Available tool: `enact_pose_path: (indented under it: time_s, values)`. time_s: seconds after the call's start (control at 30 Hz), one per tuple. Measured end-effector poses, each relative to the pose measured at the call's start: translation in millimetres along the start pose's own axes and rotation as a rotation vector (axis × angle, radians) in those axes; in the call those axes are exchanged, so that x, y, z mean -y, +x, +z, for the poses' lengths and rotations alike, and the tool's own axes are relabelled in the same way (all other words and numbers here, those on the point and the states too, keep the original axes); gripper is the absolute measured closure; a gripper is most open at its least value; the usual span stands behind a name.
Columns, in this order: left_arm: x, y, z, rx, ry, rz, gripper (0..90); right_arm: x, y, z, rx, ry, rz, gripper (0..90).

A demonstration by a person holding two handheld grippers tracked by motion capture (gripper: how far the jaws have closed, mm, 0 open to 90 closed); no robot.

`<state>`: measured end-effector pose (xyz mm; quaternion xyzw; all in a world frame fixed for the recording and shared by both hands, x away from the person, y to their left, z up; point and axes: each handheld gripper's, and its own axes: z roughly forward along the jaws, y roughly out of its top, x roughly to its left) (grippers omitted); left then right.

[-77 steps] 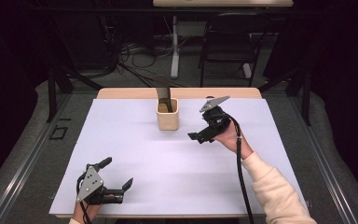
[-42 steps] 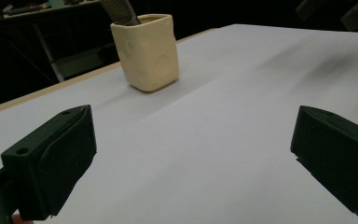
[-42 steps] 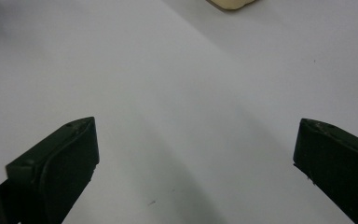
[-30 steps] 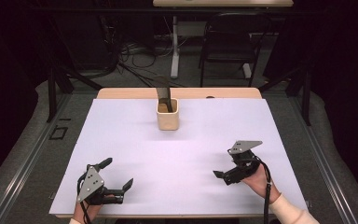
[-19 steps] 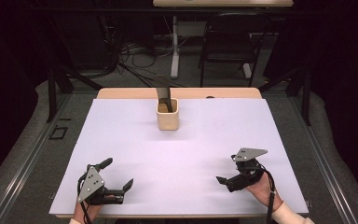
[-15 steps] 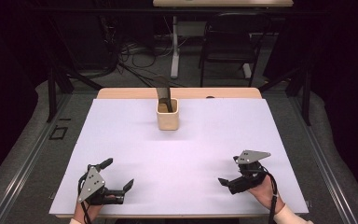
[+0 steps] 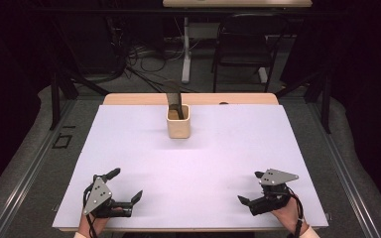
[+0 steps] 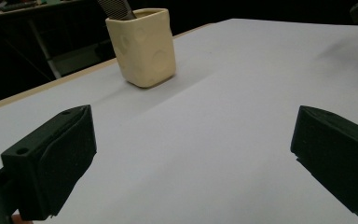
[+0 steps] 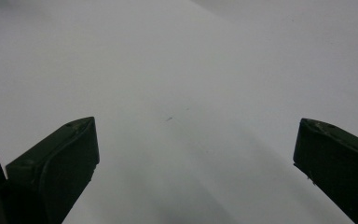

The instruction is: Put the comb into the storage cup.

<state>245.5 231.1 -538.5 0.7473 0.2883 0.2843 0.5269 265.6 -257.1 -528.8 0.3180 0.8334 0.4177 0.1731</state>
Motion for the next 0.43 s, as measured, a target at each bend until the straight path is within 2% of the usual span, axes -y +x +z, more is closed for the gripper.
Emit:
enact_pose_path:
  time_s: [0.27, 0.43]
  values:
    - [0.2, -0.3, 0.7, 0.003, 0.003, -0.004, 0.2, 10.2, 2.9, -9.4, 0.025, -0.013, -0.002, 0.0]
    - [0.0, -0.4, 1.2, 0.004, 0.003, -0.004, 0.2, 11.4, 3.9, -8.1, 0.036, -0.007, -0.010, 0.0]
